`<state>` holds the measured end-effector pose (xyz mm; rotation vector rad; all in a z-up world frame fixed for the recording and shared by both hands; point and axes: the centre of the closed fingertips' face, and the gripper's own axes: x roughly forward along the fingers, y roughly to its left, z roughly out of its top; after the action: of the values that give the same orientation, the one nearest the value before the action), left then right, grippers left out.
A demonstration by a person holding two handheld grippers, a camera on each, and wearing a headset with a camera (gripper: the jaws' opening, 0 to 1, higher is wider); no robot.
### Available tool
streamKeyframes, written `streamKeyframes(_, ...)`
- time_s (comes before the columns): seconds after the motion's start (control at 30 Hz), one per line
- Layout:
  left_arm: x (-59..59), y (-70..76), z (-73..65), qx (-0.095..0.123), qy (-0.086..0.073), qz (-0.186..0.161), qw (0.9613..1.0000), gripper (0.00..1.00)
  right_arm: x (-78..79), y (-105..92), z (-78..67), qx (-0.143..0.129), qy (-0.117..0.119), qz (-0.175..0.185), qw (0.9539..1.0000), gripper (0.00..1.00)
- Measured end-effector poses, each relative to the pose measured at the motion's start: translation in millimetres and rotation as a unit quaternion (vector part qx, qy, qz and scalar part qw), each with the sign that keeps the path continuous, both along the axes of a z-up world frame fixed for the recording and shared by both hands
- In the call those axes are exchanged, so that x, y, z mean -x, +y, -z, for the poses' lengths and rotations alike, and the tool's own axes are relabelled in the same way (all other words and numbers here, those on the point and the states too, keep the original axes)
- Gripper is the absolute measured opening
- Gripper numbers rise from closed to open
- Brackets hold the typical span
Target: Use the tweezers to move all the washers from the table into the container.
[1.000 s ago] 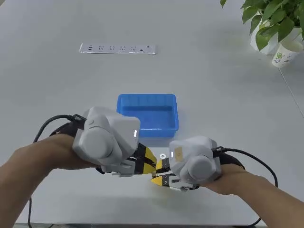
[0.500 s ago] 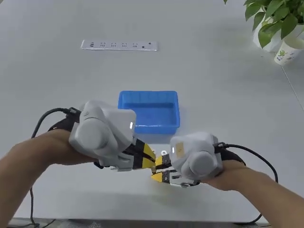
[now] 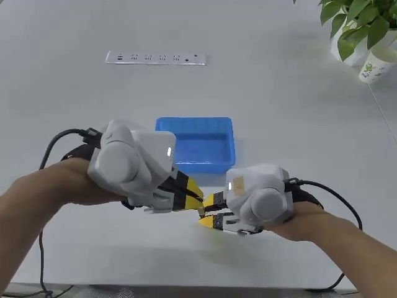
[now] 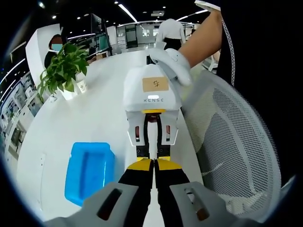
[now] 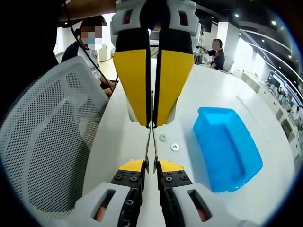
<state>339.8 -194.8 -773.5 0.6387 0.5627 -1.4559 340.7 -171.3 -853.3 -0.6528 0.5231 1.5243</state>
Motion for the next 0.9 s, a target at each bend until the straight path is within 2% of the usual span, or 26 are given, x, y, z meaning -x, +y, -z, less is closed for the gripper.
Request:
streamKeyframes(0.67,-14.2,-2.6,1.4,-0.003,-0.011,0.008,0.9999,0.05,-15.7,-3.0,1.8,-0.008,-0.007,0.023,0.9997,0.12)
streamKeyframes(0.9,-17.3,-2.5,3.9,-0.006,-0.008,0.008,0.9999,0.05,-18.0,-2.7,4.0,-0.007,-0.004,0.024,0.9997,0.12)
